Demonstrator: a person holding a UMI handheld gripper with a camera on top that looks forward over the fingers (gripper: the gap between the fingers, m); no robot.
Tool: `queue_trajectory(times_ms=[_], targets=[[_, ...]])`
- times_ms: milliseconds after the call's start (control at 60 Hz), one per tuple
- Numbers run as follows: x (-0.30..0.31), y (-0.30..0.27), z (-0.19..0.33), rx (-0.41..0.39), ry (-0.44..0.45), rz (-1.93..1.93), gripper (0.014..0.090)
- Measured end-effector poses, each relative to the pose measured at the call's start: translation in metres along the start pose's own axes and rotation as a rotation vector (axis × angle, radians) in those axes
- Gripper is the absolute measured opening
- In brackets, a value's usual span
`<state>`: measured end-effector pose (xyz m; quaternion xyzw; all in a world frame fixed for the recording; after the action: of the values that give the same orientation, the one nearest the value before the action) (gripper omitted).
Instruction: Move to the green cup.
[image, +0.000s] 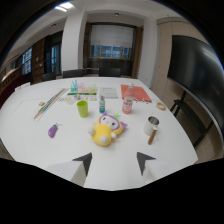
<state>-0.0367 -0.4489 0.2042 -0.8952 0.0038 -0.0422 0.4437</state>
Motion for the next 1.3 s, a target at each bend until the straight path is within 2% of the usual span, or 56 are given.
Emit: queue_trajectory(times_ms=[283, 583, 767, 967, 1150, 1300], targets=[[-0.066, -0.004, -0.019, 0.033, 0.005, 0.018, 0.0855], [-0.137, -0.041, 0.006, 0.067, -0.040, 0.005, 0.0857], [-0.163, -0.071, 0.066, 0.076, -0.056, -0.013, 0.0857], [-0.181, -0.100, 0.172, 0.075, -0.066, -0.018, 0.0856], [-0.192, -0.110, 0.258, 0.041, -0.069, 0.005, 0.0854], [-0.195, -0.107, 0.298, 0.003, -0.072, 0.022, 0.0853]])
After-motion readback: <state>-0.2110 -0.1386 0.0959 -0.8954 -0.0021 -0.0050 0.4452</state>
